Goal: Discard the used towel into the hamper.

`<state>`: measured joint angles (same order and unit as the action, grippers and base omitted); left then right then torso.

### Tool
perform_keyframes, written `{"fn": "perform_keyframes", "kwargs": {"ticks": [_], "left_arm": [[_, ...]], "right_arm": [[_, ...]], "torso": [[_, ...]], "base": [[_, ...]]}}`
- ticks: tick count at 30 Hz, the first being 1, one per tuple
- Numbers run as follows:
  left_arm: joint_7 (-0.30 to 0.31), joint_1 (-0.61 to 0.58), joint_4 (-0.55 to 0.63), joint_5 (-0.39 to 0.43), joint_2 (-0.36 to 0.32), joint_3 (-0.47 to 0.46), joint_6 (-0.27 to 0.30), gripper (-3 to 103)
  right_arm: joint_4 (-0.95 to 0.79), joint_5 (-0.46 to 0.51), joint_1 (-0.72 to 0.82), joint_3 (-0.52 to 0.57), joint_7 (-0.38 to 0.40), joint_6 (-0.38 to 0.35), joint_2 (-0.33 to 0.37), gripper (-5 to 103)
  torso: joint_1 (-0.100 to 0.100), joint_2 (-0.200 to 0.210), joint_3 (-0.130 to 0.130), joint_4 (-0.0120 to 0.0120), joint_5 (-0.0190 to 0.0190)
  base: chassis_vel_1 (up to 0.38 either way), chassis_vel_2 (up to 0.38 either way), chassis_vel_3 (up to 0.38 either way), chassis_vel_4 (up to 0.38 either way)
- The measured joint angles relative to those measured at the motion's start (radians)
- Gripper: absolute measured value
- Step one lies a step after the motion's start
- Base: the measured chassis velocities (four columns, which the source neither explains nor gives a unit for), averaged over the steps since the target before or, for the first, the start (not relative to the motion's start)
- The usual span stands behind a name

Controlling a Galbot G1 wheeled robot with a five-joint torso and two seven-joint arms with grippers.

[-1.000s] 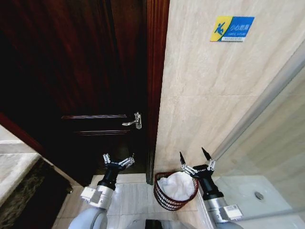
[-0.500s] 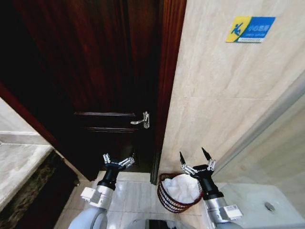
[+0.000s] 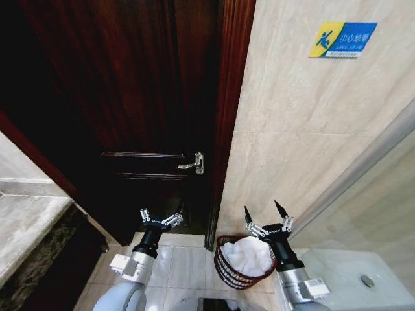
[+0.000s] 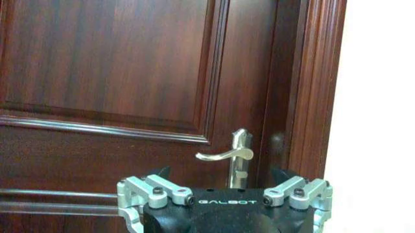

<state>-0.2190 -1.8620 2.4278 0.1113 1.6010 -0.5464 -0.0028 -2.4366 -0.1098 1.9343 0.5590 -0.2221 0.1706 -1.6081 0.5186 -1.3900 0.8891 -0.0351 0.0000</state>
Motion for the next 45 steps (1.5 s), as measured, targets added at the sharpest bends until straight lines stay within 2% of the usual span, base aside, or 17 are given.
{"fn": "perform_keyframes", "kwargs": {"ticks": [30,45], "left_arm": [[0.0,0.0,0.0,0.0,0.0,0.0,0.0,100],[0.0,0.0,0.0,0.0,0.0,0.0,0.0,100]], "right_arm": [[0.0,0.0,0.0,0.0,0.0,0.0,0.0,100],[0.0,0.0,0.0,0.0,0.0,0.0,0.0,100]], "torso": [[0.0,0.0,0.0,0.0,0.0001],[0.0,0.0,0.0,-0.0002,-0.0006]], "base": [[0.005,-0.007,-0.005,0.005],[0.189,-0.188,-0.177,0.181]]}}
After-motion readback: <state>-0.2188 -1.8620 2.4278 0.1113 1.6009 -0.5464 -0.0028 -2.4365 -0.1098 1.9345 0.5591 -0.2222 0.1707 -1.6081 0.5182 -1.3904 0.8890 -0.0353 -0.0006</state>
